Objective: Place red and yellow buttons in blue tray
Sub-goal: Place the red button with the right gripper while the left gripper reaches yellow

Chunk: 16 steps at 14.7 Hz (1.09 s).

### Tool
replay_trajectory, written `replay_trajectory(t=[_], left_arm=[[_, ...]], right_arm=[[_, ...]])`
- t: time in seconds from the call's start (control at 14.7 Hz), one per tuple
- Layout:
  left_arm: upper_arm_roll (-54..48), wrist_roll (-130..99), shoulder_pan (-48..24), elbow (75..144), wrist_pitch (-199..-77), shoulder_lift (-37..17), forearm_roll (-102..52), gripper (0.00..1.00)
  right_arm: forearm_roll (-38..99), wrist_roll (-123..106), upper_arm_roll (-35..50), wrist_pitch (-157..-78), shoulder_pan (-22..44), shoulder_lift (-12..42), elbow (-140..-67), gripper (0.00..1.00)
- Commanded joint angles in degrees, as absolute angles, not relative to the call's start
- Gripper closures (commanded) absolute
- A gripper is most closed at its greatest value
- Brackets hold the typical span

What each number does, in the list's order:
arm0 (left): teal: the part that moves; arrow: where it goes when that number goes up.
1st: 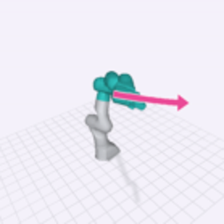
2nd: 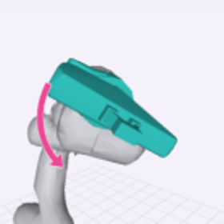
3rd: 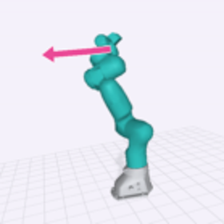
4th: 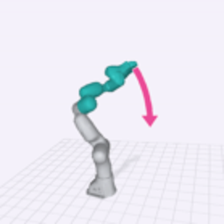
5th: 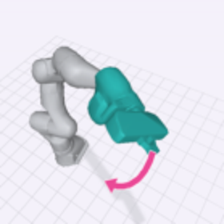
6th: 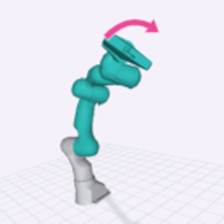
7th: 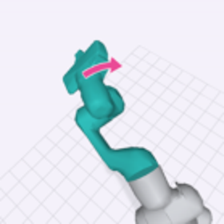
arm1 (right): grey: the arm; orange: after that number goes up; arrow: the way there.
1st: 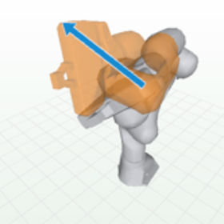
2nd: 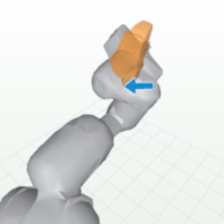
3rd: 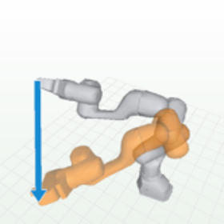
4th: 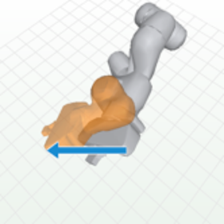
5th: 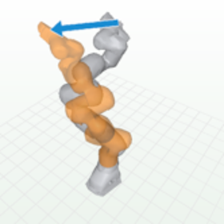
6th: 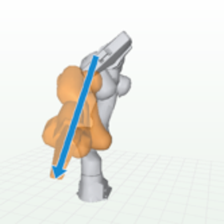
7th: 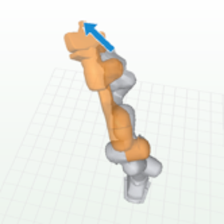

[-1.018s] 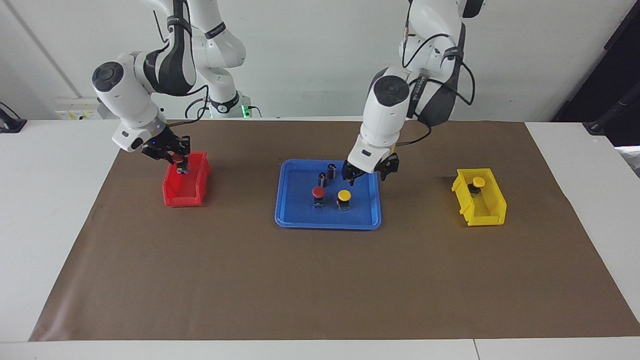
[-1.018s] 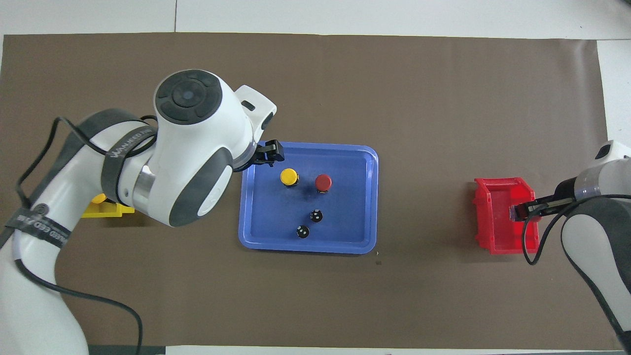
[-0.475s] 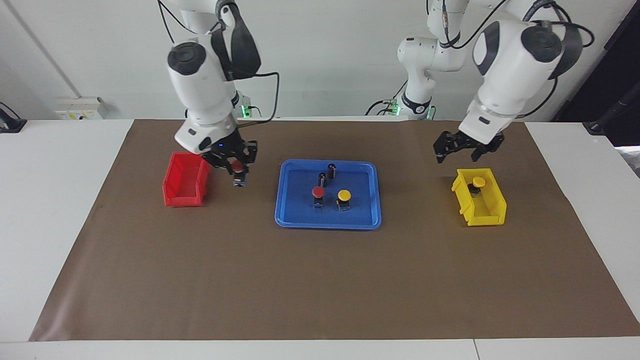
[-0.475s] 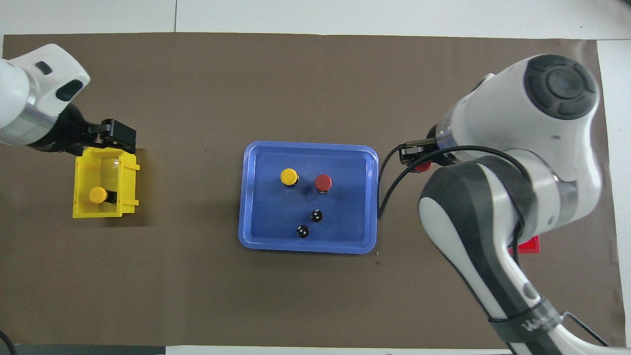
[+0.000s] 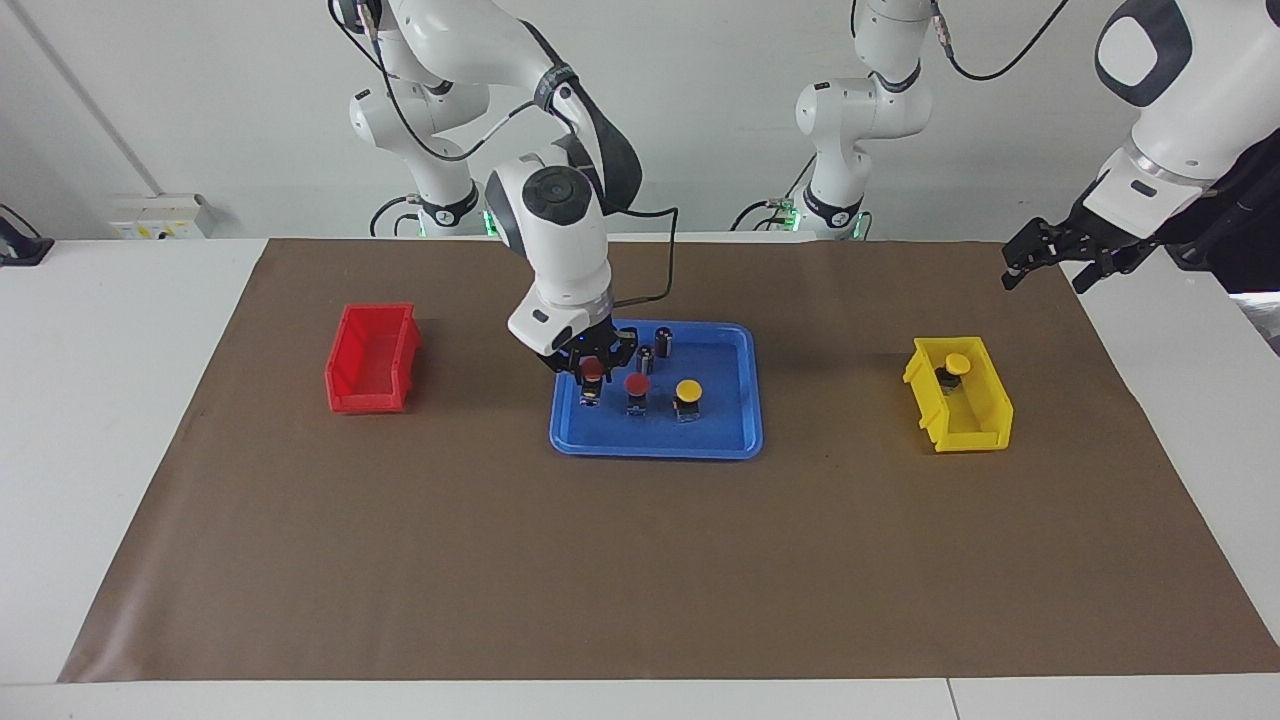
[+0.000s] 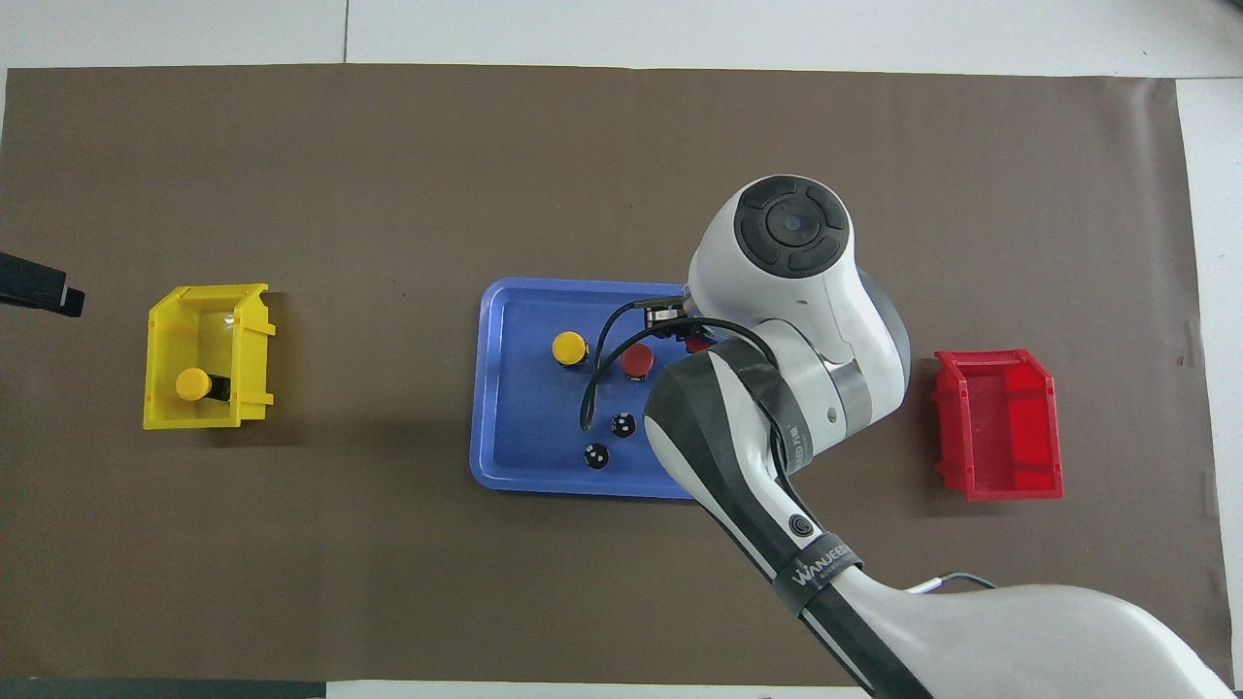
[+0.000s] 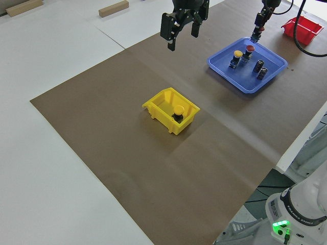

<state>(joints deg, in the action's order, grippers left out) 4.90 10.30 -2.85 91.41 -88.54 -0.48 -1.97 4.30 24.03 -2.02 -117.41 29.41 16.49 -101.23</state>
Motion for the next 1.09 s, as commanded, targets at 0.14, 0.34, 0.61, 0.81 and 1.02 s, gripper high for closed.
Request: replay_trajectory(t=[0.14, 0.34, 0.61, 0.81, 1.02], left_arm=[[4.3, 11.0, -2.8, 92.9, -90.4, 0.0, -1.8, 0.00], [4.3, 10.7, -1.8, 101.7, -101.3, 0.2, -1.8, 0.00], [4.3, 10.3, -1.6, 111.5, -114.8, -2.1, -1.8, 0.06], [4.3, 10.5, -1.0, 116.4, -118.1, -1.9, -1.8, 0.28], [4.3, 10.6, -1.0, 120.2, -122.3, -2.0, -1.8, 0.35]], right_arm=[[5.4, 23.1, -1.8, -121.7, 28.8, 15.2, -106.5, 0.74], [6.6, 22.7, -1.8, -124.6, 28.7, 15.1, -108.4, 0.74], [10.9, 19.6, -1.8, -127.3, 28.7, 15.1, -110.4, 0.72], [10.9, 18.9, -1.8, -127.4, 28.9, 14.7, -112.1, 0.56], [10.1, 18.9, -1.9, -126.2, 28.8, 14.7, -110.2, 0.00]])
